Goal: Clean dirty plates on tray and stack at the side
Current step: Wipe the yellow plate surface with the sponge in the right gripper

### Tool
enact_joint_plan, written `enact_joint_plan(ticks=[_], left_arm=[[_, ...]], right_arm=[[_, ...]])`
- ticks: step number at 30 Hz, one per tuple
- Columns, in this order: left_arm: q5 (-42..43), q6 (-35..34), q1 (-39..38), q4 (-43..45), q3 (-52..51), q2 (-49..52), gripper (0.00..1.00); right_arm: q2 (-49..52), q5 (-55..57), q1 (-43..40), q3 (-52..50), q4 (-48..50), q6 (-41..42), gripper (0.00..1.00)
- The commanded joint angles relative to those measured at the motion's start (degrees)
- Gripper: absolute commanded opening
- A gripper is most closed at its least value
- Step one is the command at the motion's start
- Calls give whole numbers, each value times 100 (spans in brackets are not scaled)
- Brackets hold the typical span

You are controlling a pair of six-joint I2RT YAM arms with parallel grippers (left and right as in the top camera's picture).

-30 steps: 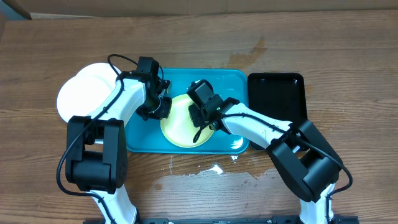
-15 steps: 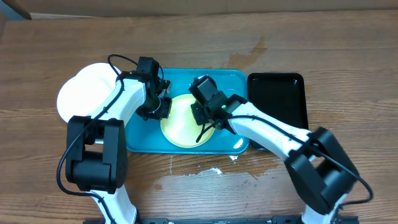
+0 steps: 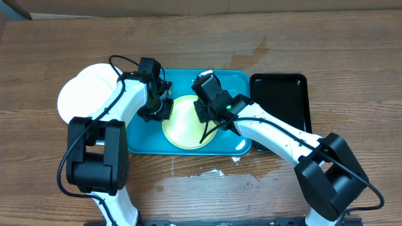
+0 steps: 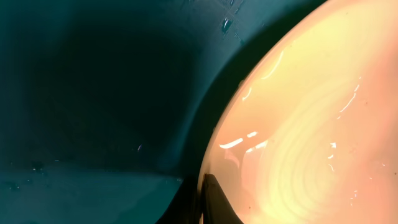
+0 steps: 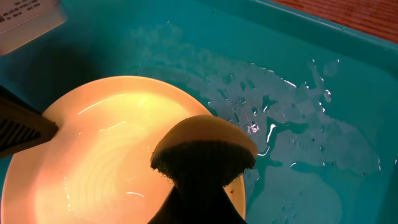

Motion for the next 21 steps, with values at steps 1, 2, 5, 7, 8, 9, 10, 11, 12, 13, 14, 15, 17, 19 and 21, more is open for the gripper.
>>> enact_joint_plan(ticks=[1,2,5,7,8,9,10,11,12,13,14,15,17,19,21], left_arm=[[-44,-15,22,-24,-20,72,4],[-44,-15,22,-24,-20,72,4],[-44,-15,22,-13,-20,72,4],[-44,-13,22,-7,-20,72,4],[-44,-13,22,-9,-20,72,4],[-44,-13,22,-13,-20,72,4],[-46,-13,22,-15,-20,72,4],[-46,-13,22,-13,-20,72,4],[-46,-13,24,-11,-20,72,4],[-44,-13,24,-2,-20,72,4],[-44,-15,24,2,-20,72,4],[-44,-15,24,2,-20,72,4],[-44,-13,24,0,-20,72,4],[-44,-15,24,0,-20,72,4],[-44,-15,24,2,-20,72,4]], right_arm=[[-131,107,20,136,-48,87,4],[-125,105,20,118,-70,212,4],[-98,103,22,-37,164,129,4],[-68,68,22,-177,387,-68,4],[-55,7,22,-249,455,-188,4],[-37,-61,22,-317,509,-280,4],[-24,-87,22,-402,575,-304,4],[-11,-85,22,-461,623,-315,4],[-4,-85,22,-546,708,-352,4],[20,-87,22,-675,870,-450,4],[31,-87,22,-739,968,-507,4],[57,-90,22,-855,1174,-649,4],[98,-136,20,-1069,1589,-914,4],[168,-315,20,-1204,1851,-1104,4],[256,-748,22,-1250,1917,-1309,4]])
